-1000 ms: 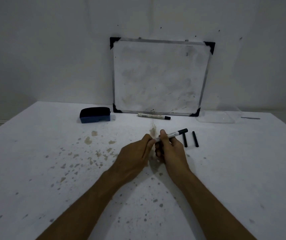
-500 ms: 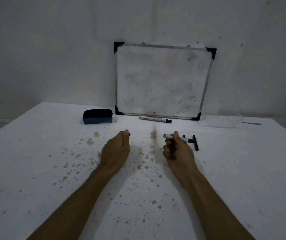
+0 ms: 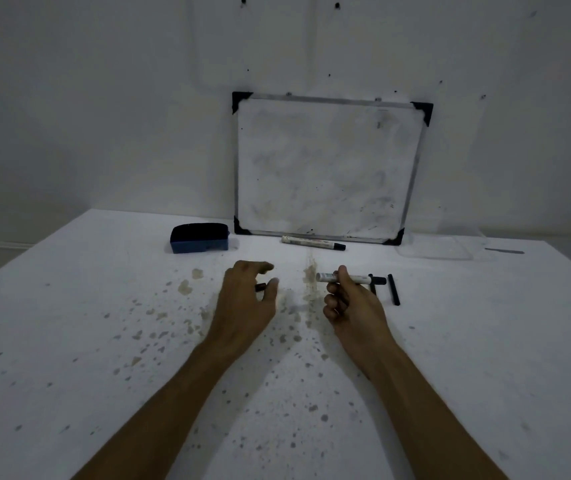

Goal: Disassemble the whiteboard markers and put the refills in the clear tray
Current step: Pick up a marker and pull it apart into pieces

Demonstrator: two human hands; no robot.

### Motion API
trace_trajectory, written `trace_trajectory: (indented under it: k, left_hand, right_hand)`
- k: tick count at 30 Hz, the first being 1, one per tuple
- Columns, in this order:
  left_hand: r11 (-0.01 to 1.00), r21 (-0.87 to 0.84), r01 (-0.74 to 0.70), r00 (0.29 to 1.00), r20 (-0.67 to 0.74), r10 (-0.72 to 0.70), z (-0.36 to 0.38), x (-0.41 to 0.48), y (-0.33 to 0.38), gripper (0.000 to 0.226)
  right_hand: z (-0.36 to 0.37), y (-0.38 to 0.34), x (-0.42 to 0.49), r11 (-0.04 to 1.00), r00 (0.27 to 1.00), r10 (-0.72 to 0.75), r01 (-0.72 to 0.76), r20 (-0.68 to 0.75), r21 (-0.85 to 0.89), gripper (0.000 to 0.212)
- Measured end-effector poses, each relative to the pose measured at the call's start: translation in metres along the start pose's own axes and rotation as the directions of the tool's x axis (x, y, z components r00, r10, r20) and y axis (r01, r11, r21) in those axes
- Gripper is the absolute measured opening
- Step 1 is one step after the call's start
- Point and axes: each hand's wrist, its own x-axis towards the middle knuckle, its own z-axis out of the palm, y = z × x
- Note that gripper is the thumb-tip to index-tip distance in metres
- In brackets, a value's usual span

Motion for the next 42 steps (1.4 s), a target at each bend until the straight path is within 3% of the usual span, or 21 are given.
trace_trajectory:
  k: [1,2,3,4,6,10,11,13,14,15,18,20,23,25,27,29,33,37,42]
  left_hand:
    - [0.962,-0.245,0.119,0.992,0.058,-0.108,0.002,0.0,0.009,0.025]
    - [0.811,-0.508,0.289,0.955,0.206,-0.212,0.003,0.0,0.019,0.025]
    - [0.579,-0.682,0.448,0.894,0.365,-0.261,0.006,-0.001,0.026,0.031]
    - [0.357,-0.753,0.552,0.833,0.483,-0.271,0.01,-0.004,0.03,0.038]
    - [0.074,-0.768,0.636,0.757,0.603,-0.253,0.012,-0.008,0.033,0.045]
    - [-0.171,-0.707,0.686,0.682,0.707,-0.19,0.017,-0.01,0.03,0.058]
    - [-0.208,-0.687,0.696,0.67,0.726,-0.155,0.018,-0.01,0.029,0.061]
    - [-0.276,-0.659,0.7,0.66,0.744,-0.105,0.02,-0.011,0.027,0.063]
    - [-0.283,-0.656,0.7,0.656,0.747,-0.108,0.021,-0.011,0.026,0.062]
    - [-0.271,-0.656,0.705,0.652,0.749,-0.116,0.021,-0.011,0.024,0.061]
    - [-0.241,-0.674,0.699,0.657,0.737,-0.156,0.018,-0.011,0.024,0.054]
    - [-0.215,-0.686,0.695,0.664,0.727,-0.175,0.019,-0.009,0.026,0.052]
    - [-0.195,-0.672,0.715,0.643,0.741,-0.193,0.019,-0.007,0.029,0.051]
    - [-0.159,-0.668,0.727,0.638,0.742,-0.203,0.02,-0.007,0.029,0.05]
    - [-0.072,-0.683,0.727,0.66,0.724,-0.202,0.02,-0.006,0.029,0.048]
    - [0.031,-0.697,0.717,0.689,0.701,-0.182,0.019,-0.005,0.027,0.045]
    - [0.216,-0.678,0.703,0.705,0.703,-0.09,0.014,-0.002,0.021,0.038]
    - [0.372,-0.668,0.644,0.73,0.683,-0.038,0.012,-0.002,0.015,0.03]
    - [0.563,-0.633,0.532,0.762,0.648,0.008,0.0,0.003,0.006,0.023]
  right_hand:
    - [0.002,-0.001,-0.003,0.999,0.999,-0.027,0.026,-0.018,-0.03,0.024]
    - [0.004,-0.001,-0.005,0.994,0.997,-0.065,0.061,-0.039,-0.09,0.025]
    - [0.007,-0.002,-0.008,0.979,0.992,-0.113,0.102,-0.053,-0.179,0.025]
    - [0.01,-0.003,-0.011,0.95,0.985,-0.166,0.146,-0.05,-0.274,0.026]
    - [0.016,-0.005,-0.017,0.877,0.961,-0.277,0.255,0.005,-0.407,0.027]
    - [0.029,-0.002,-0.035,0.62,0.811,-0.547,0.559,0.207,-0.551,0.022]
    - [0.032,0.005,-0.039,0.53,0.792,-0.541,0.582,0.282,-0.617,0.019]
    - [0.036,0.024,-0.045,0.242,0.806,-0.428,0.538,0.409,-0.807,0.022]
    - [0.037,0.032,-0.045,0.125,0.812,-0.397,0.509,0.427,-0.852,0.025]
    - [0.039,0.034,-0.044,0.092,0.805,-0.419,0.497,0.419,-0.863,0.027]
    - [0.042,0.025,-0.04,0.228,0.704,-0.63,0.572,0.328,-0.788,0.028]
    - [0.037,0.024,-0.038,0.272,0.663,-0.684,0.62,0.306,-0.736,0.031]
    - [0.03,0.032,-0.036,0.149,0.758,-0.545,0.509,0.359,-0.848,0.034]
    - [0.028,0.032,-0.03,0.233,0.776,-0.556,0.489,0.298,-0.841,0.029]
    - [0.028,0.025,-0.025,0.394,0.775,-0.607,0.486,0.176,-0.78,0.024]
    - [0.026,0.017,-0.022,0.489,0.782,-0.617,0.465,0.084,-0.738,0.019]
    - [0.018,0.009,-0.018,0.574,0.822,-0.569,0.379,-0.021,-0.726,0.015]
    - [0.008,0.002,-0.011,0.663,0.878,-0.472,0.295,-0.078,-0.688,0.027]
    - [0.002,-0.001,-0.008,0.736,0.94,-0.334,0.215,-0.068,-0.642,0.038]
